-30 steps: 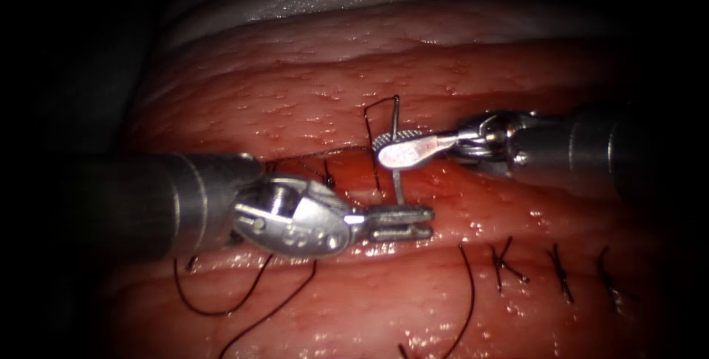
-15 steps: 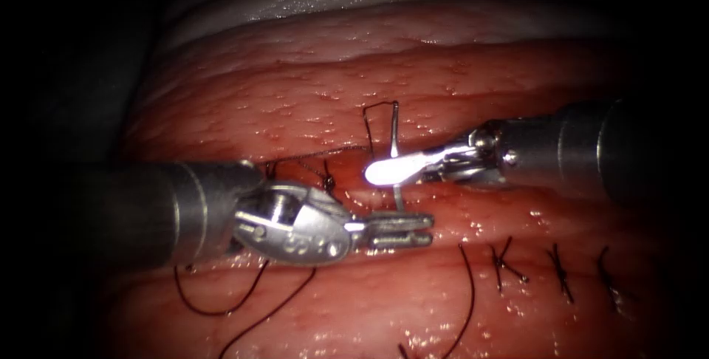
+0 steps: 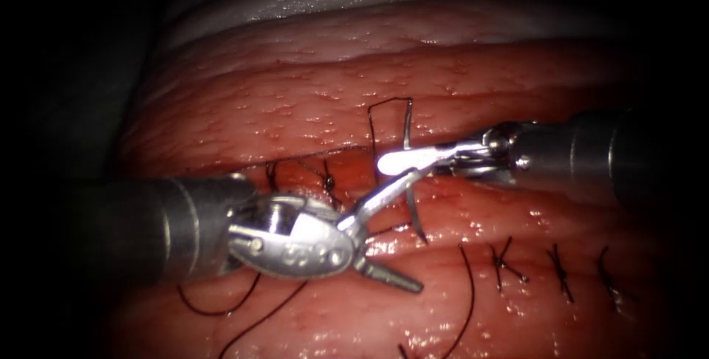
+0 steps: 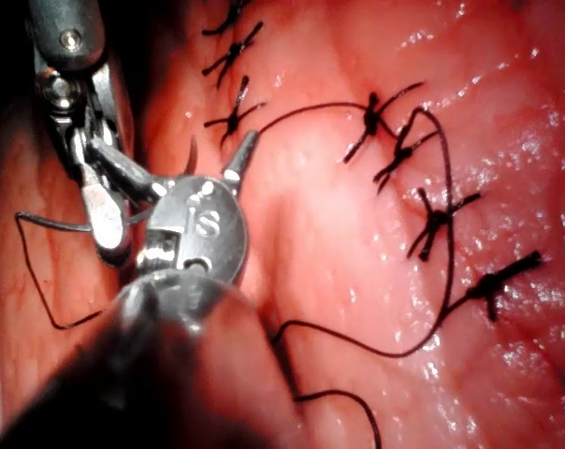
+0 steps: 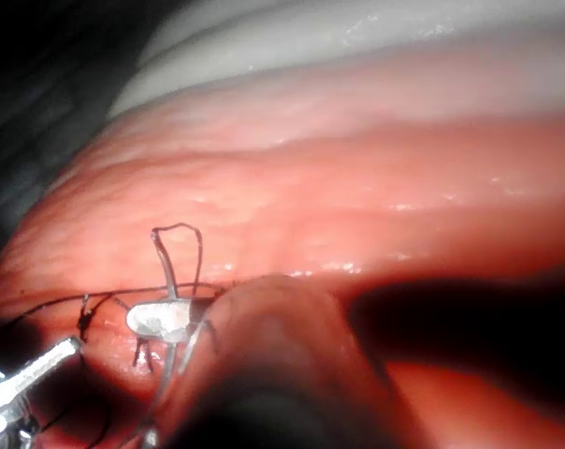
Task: Wound Closure
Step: Use the right gripper to grab the needle from the left gripper, then open the wound using the left tool, then throw the needle using the right grasper through the bottom of the incision, then pull the needle through the skin using the left hand.
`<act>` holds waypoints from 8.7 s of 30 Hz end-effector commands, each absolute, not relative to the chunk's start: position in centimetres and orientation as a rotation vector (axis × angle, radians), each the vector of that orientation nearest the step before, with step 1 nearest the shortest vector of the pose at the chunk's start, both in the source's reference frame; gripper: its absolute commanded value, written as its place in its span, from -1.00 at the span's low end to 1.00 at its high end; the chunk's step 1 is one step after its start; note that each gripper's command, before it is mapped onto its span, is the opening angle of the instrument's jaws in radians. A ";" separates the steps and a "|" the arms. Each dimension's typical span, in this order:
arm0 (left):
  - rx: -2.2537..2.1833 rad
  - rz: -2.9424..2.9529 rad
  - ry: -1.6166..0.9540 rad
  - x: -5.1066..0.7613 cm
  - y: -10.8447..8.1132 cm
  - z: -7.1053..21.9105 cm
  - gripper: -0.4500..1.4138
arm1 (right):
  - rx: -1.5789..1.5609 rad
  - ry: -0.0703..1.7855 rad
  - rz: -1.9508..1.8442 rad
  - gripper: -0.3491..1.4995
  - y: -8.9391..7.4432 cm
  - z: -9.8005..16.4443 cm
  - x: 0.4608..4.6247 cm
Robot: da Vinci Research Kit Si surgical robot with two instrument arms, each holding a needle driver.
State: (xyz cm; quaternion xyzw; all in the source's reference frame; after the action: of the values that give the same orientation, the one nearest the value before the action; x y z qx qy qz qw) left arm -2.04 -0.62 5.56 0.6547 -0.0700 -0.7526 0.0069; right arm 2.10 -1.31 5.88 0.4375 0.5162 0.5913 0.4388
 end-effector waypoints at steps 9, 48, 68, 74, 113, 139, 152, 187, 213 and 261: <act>2.058 -2.604 -0.089 -1.73 -0.5 5.8 -1.00 | 0.832 1.390 1.367 -1.00 -1.2 6.1 2.04; 1.108 -3.016 0.529 -1.78 0.0 7.5 -1.00 | 0.581 1.461 1.167 -1.00 -1.3 6.1 2.14; 0.987 -2.893 0.866 -1.75 -0.4 7.3 -1.00 | 0.256 1.476 1.043 -1.00 -1.1 6.4 2.19; 0.986 -2.903 0.871 -1.77 -0.4 7.3 -0.77 | 0.173 1.485 0.974 -1.00 -1.2 6.5 2.21; 1.081 -2.964 0.789 -1.82 -0.5 6.8 -0.32 | 0.011 1.452 0.706 -1.00 -1.8 6.7 2.48; 1.196 -3.027 0.651 -2.05 -1.2 6.5 -0.53 | 0.201 1.355 0.751 -1.00 -1.5 6.7 2.28; 1.196 -3.015 0.638 -2.00 -1.3 6.5 -0.55 | 0.421 1.313 0.816 -1.00 -1.5 6.7 2.31; 1.202 -2.995 0.644 -1.88 -1.4 6.5 -0.64 | 0.837 1.301 1.000 -1.00 -1.8 6.4 2.41; 1.208 -2.990 0.649 -1.88 -1.3 6.5 -0.68 | 1.446 1.094 1.390 -1.00 -2.3 5.9 2.55; 1.739 -2.791 0.106 -1.79 -0.9 6.0 -0.17 | 1.149 1.286 1.516 0.54 -1.4 6.5 1.71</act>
State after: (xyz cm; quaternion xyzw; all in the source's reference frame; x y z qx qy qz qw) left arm -1.78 -0.84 6.01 0.5280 0.0317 -0.8454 -0.0748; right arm 1.64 -1.46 6.46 0.4551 0.5114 0.6024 0.4103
